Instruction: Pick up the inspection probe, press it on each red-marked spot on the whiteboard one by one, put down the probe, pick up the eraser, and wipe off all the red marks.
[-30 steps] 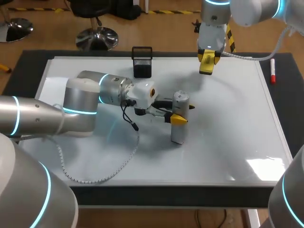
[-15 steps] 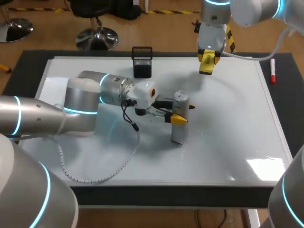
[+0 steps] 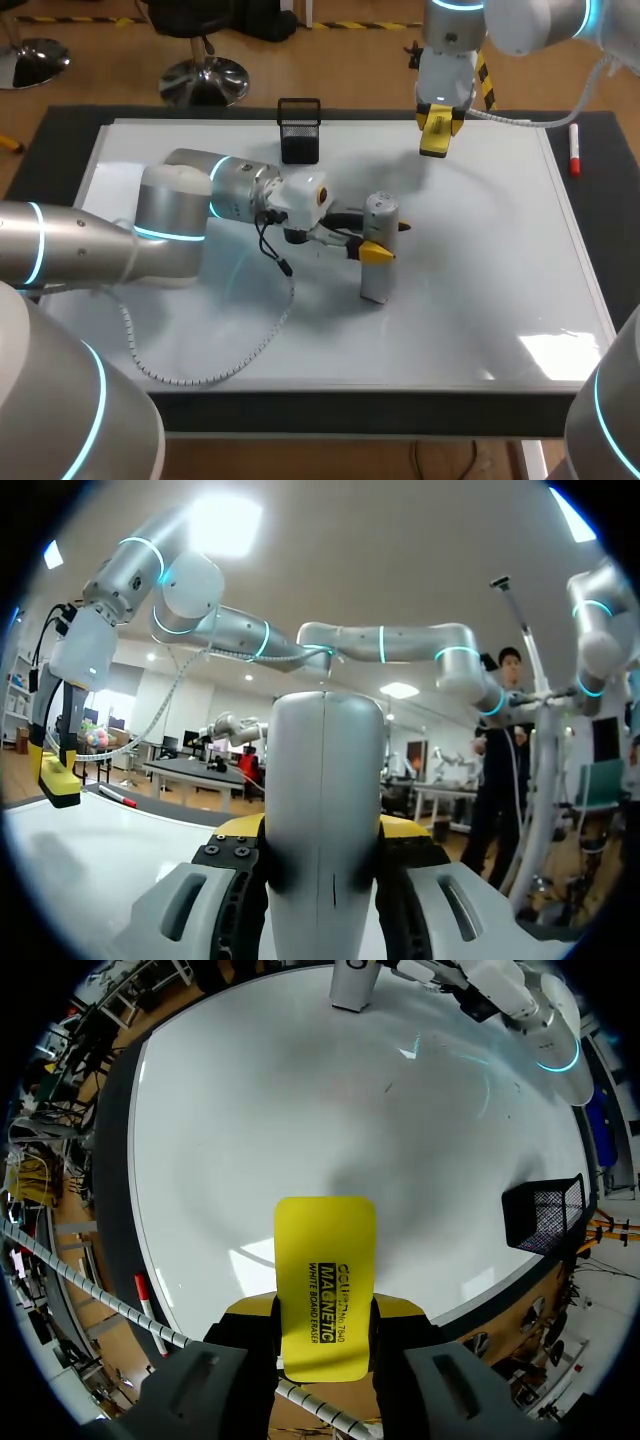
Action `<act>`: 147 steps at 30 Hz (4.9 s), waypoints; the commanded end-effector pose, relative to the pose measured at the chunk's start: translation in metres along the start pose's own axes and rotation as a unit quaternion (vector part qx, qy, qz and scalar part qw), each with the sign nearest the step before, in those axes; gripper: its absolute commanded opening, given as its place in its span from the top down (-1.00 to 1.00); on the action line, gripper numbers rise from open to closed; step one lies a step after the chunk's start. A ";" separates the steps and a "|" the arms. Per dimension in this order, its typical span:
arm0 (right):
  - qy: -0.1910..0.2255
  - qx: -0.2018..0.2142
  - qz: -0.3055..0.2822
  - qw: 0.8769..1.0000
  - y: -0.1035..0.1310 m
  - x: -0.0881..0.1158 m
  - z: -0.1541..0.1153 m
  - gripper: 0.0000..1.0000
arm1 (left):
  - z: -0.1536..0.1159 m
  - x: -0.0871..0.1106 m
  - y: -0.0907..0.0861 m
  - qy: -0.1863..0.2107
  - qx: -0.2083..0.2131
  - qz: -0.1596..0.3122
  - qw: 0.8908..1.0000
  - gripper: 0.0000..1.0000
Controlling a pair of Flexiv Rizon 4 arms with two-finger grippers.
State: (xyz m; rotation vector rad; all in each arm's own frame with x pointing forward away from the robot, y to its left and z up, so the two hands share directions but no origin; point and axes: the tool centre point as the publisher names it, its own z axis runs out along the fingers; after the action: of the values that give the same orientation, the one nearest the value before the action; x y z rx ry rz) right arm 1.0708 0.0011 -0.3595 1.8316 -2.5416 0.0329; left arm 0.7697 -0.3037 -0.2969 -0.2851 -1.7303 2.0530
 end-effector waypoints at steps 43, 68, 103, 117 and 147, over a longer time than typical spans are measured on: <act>0.002 0.001 -0.001 1.000 0.000 0.001 -0.002 1.00 | -0.137 -0.052 -0.102 -0.178 -0.043 0.109 0.977 1.00; 0.002 0.001 -0.001 1.000 0.000 0.001 -0.002 1.00 | -0.282 -0.089 -0.130 -0.359 -0.043 0.131 0.923 1.00; 0.002 0.001 -0.001 1.000 0.000 0.001 -0.002 1.00 | -0.346 -0.106 -0.136 -0.427 0.001 0.148 0.892 1.00; 0.002 0.001 -0.001 1.000 0.000 0.001 -0.002 1.00 | -0.346 -0.106 -0.136 -0.427 0.001 0.148 0.892 1.00; -0.005 0.026 -0.117 0.993 0.109 -0.057 -0.010 1.00 | -0.346 -0.106 -0.136 -0.427 0.001 0.148 0.892 1.00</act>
State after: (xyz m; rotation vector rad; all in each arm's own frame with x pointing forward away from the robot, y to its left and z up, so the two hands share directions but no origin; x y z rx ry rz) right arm 0.9949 0.0897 -0.3523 2.1200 -2.3274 0.0616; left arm 1.0379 -0.0295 -0.2457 0.4746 -2.2660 2.6319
